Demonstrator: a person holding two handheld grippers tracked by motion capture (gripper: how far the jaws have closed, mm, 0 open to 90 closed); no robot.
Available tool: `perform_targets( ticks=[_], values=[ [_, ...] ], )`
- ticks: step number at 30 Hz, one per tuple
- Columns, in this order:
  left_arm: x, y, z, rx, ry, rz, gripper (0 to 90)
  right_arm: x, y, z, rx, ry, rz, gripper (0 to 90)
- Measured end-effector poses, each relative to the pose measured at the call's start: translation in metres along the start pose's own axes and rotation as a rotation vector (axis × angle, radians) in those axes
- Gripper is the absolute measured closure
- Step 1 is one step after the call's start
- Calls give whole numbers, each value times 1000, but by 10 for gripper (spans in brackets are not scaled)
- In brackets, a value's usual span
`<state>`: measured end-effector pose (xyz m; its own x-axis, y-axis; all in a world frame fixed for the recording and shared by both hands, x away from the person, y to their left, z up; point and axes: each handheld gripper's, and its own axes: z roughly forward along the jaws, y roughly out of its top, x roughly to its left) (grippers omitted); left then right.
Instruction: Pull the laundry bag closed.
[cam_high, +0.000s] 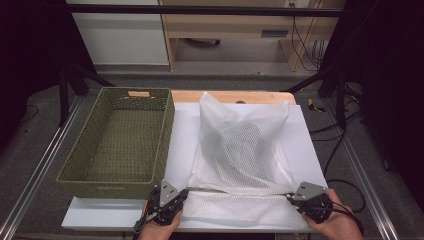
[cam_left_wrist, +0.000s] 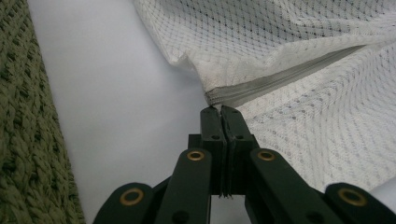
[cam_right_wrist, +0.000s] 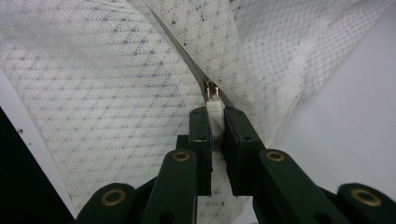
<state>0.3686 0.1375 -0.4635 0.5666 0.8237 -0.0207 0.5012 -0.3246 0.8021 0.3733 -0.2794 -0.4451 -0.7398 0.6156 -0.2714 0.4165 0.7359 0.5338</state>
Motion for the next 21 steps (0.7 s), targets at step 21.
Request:
perform_targets(
  ticks=[21],
  values=[
    [3,0,-2,-7,6,-5,890,-4,-10,-7,21,-14,3,822]
  ],
)
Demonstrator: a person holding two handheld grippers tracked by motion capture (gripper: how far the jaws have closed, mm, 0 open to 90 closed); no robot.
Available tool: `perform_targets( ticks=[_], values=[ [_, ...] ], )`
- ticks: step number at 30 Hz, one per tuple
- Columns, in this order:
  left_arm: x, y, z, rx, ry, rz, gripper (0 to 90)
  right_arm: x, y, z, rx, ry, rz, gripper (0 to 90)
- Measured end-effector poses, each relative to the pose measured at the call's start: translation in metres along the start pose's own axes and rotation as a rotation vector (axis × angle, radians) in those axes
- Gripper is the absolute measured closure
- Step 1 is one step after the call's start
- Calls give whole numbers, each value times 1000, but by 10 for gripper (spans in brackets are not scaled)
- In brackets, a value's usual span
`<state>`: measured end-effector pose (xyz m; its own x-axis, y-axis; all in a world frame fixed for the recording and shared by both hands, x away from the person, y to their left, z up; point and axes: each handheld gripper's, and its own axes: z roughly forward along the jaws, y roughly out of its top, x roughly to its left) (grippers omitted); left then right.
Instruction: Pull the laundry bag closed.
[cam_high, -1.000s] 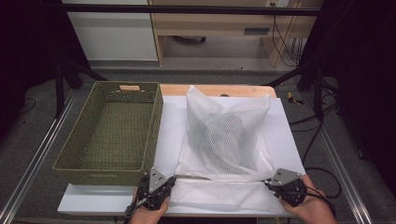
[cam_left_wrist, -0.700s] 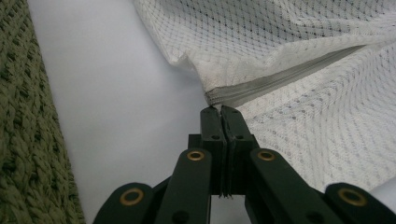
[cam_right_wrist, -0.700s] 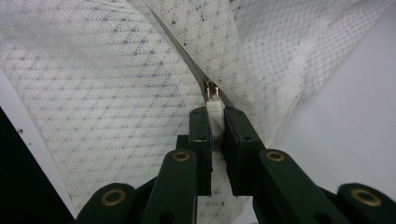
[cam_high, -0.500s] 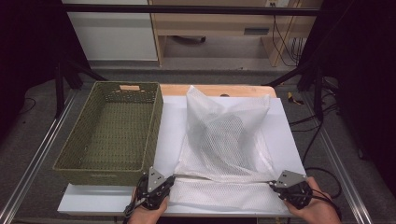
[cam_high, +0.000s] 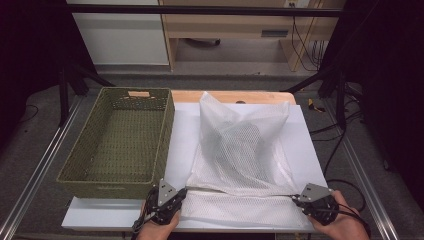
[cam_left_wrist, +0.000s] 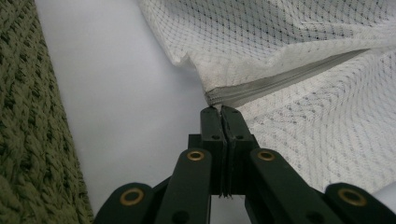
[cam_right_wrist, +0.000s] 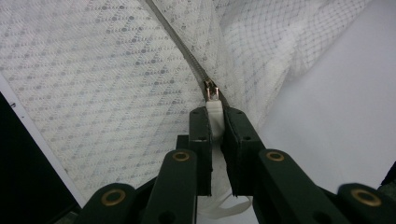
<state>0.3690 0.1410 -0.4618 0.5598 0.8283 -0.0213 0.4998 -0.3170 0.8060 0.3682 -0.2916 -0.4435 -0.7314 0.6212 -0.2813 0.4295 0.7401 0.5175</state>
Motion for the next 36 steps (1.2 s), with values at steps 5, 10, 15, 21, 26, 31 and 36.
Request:
perform_targets(
  ticks=[5,10,15,21,26,31,36],
  values=[
    [-1,1,-1,-2,7,7,890,0,0,-1,1,5,-1,822],
    [1,1,-3,-5,12,3,890,-2,-4,-3,20,1,0,822],
    [0,0,-2,-4,13,2,890,-5,-11,-5,32,0,11,822],
    [-1,0,-1,3,13,5,890,-9,-16,-5,40,-4,25,822],
    [-1,-1,0,4,16,7,890,-11,-19,-4,46,-11,32,822],
    [-3,-1,1,4,14,13,890,-14,-21,-6,48,-17,44,822],
    [-5,-2,5,15,20,32,890,-19,-19,-5,43,-26,48,822]
  ],
)
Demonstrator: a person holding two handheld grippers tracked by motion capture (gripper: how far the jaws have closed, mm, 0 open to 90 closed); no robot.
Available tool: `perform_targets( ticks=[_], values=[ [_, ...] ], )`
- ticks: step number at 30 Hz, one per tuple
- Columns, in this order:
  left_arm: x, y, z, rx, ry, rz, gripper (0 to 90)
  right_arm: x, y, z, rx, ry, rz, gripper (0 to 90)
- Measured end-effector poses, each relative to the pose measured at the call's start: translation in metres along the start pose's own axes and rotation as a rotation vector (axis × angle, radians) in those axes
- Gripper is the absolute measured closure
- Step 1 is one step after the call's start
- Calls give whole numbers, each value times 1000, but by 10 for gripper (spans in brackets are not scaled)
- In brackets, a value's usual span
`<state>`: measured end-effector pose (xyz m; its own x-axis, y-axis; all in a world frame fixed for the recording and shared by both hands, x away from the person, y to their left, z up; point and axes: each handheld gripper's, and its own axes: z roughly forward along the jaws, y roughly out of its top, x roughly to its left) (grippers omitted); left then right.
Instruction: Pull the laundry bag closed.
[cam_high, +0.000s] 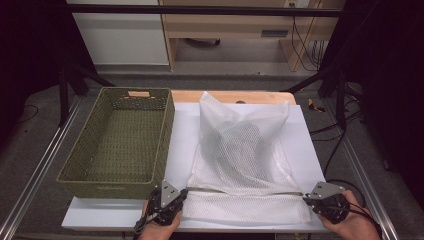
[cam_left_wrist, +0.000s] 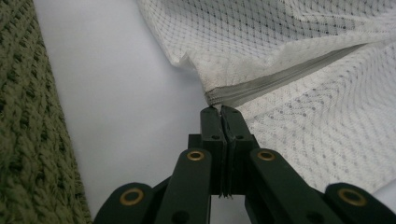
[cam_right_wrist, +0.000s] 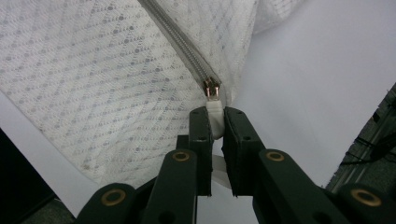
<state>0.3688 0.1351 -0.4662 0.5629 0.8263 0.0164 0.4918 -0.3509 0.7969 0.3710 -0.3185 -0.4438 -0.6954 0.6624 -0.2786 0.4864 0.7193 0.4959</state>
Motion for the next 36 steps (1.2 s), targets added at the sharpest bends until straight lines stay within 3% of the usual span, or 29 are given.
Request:
perform_targets(
  ticks=[7,13,19,24,30,36],
  values=[
    [-3,-3,6,9,14,30,886,1,-3,0,1,4,23,820],
    [-4,-5,5,-12,37,50,832,4,-4,4,-48,30,72,791],
    [-11,0,1,-61,65,99,599,6,5,0,-120,32,125,541],
    [-17,8,-4,-114,33,111,426,9,20,-2,-185,5,174,310],
    [-25,30,-8,-156,-6,139,246,7,41,3,-280,-69,247,149],
    [-19,54,1,-175,-31,95,151,-3,55,13,-360,-131,317,92]
  ],
)
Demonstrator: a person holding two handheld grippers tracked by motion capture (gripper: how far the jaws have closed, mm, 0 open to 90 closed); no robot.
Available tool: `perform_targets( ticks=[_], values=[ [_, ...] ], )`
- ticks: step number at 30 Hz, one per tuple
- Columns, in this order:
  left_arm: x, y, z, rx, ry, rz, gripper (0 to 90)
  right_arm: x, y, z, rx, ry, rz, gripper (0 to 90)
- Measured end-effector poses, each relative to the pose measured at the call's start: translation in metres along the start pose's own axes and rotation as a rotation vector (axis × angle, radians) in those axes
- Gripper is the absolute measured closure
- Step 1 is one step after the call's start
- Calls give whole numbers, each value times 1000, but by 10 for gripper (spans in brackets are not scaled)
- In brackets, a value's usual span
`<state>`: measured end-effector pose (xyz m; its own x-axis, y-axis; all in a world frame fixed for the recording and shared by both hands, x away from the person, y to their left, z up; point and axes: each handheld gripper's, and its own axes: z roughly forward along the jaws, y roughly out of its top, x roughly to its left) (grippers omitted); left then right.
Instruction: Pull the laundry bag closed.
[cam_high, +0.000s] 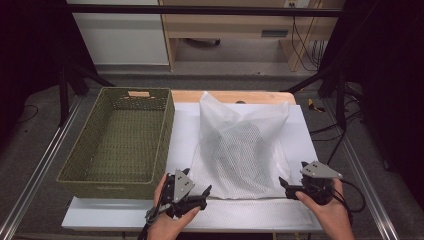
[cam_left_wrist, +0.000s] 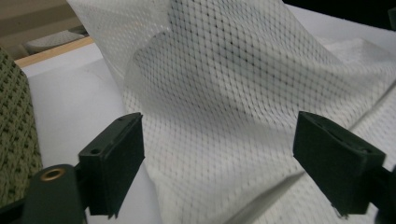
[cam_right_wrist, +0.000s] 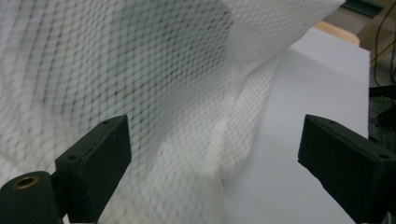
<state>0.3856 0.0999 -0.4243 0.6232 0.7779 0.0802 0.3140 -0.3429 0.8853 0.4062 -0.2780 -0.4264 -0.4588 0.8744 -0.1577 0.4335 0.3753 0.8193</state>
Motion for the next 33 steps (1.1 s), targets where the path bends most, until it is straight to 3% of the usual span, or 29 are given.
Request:
perform_targets(
  ticks=[2,7,11,16,20,23,25,27,33],
  values=[
    [4,6,6,-6,-15,-32,137,-3,3,3,-23,-11,42,85],
    [13,21,19,-27,-32,-57,103,-11,8,10,-49,-57,125,82],
    [24,26,30,-37,-40,-80,75,-17,11,15,-57,-70,151,77],
    [36,19,50,-17,-67,-107,56,-25,10,18,-55,-87,183,83],
    [43,12,63,5,-49,-131,59,-31,2,18,-46,-121,202,118],
    [46,6,67,23,-10,-113,61,-32,-8,19,-49,-146,228,131],
    [49,2,68,19,21,-104,60,-33,-16,19,-51,-161,260,131],
    [52,-1,70,25,49,-121,58,-34,-25,18,-51,-174,301,137],
    [50,-11,75,46,59,-117,59,-32,-44,18,-38,-172,354,149]
  ],
)
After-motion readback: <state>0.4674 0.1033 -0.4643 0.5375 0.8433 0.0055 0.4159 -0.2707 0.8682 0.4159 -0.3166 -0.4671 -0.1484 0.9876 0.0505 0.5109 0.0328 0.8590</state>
